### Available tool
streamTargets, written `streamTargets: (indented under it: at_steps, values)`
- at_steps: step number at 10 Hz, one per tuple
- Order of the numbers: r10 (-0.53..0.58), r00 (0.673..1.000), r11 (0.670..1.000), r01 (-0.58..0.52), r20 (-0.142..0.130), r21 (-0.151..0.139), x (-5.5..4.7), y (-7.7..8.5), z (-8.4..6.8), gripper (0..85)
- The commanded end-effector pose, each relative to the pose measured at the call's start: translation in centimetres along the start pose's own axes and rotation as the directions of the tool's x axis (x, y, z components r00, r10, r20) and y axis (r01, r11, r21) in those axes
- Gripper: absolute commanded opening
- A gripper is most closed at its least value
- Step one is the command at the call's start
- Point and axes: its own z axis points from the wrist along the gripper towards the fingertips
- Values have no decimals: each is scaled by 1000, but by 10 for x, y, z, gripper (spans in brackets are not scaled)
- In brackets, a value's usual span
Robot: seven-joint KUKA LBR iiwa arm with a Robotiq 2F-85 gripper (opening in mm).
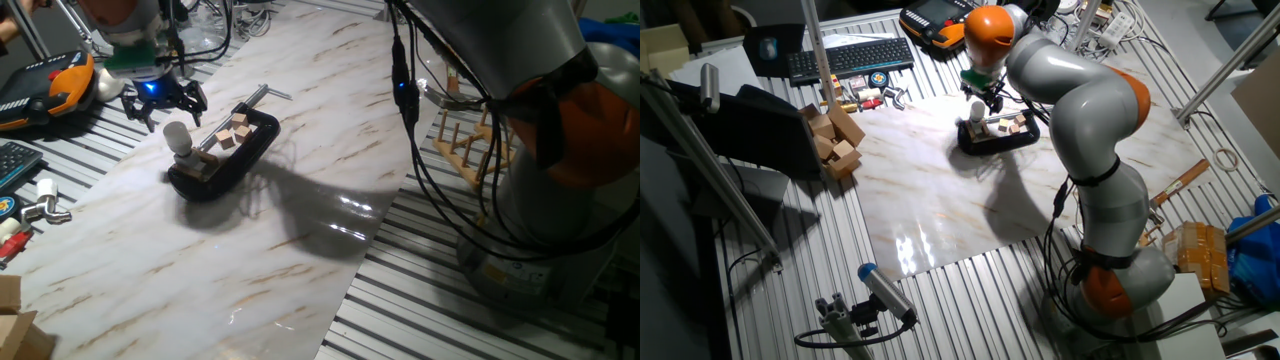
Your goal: Install the light bulb by rotating it
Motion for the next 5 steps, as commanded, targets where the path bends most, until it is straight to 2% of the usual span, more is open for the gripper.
streamTargets:
  at_steps: [1,3,4,5]
  values:
    - [-865,496,489,867,77,-95,0,0,0,850]
    - [-913,402,393,913,76,-110,1,0,0,850]
    - [-935,345,337,935,74,-107,1,0,0,680]
    - [-950,304,296,950,73,-101,0,0,0,680]
